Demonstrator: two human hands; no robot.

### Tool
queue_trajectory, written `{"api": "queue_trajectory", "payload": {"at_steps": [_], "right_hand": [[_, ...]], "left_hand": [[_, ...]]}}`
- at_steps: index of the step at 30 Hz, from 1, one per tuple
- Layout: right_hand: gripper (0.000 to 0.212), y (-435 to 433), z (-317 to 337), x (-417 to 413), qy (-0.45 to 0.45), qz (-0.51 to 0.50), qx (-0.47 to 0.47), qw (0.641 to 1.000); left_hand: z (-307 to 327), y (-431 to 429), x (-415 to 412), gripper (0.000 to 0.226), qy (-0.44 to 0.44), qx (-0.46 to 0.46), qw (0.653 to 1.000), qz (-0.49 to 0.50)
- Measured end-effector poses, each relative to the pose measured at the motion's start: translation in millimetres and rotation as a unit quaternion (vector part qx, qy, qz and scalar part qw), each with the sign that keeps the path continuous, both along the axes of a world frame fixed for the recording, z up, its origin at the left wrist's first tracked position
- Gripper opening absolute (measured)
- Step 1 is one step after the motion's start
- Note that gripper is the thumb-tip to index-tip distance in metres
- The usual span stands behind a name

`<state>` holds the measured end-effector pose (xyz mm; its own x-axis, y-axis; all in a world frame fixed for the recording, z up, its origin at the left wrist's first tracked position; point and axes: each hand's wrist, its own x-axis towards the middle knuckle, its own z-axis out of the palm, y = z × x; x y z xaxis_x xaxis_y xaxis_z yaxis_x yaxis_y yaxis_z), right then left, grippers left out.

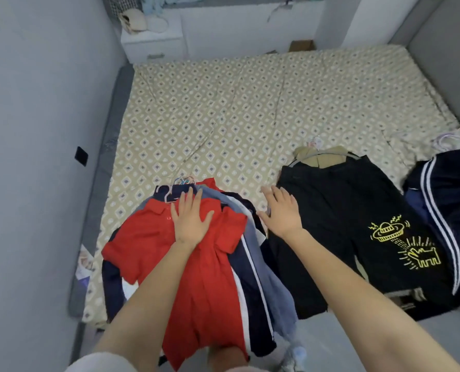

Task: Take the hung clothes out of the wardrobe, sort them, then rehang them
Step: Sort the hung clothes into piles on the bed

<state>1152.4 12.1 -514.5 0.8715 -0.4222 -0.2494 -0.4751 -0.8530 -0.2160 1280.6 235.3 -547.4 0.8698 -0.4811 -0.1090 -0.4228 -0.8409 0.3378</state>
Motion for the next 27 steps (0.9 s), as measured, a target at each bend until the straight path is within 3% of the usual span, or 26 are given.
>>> {"api": "queue_trajectory", "payload": {"at_steps": [5,13,20,27], "right_hand": [[0.071,-56,12,-107,-0.013,-0.012,-0.004,1.000],[0.073,-143,28,-223,0.013,-0.066,-0.006,0.998],[0.073,-202,19,-279,0.043,-0.132,0.006,0.990],[0.074,-251,6,-283,0.057,-0.154,0.016,0.986]], "left_hand": [[3,-67,-96,0.067,0.020,-0.004,1.000,0.013],[12,-169,-197,0.071,0.028,-0.006,0.999,-0.046],[12,-226,-232,0.072,0.029,0.024,0.993,-0.111],[-7,-263,-229,0.074,0.056,0.034,0.994,-0.088]]}}
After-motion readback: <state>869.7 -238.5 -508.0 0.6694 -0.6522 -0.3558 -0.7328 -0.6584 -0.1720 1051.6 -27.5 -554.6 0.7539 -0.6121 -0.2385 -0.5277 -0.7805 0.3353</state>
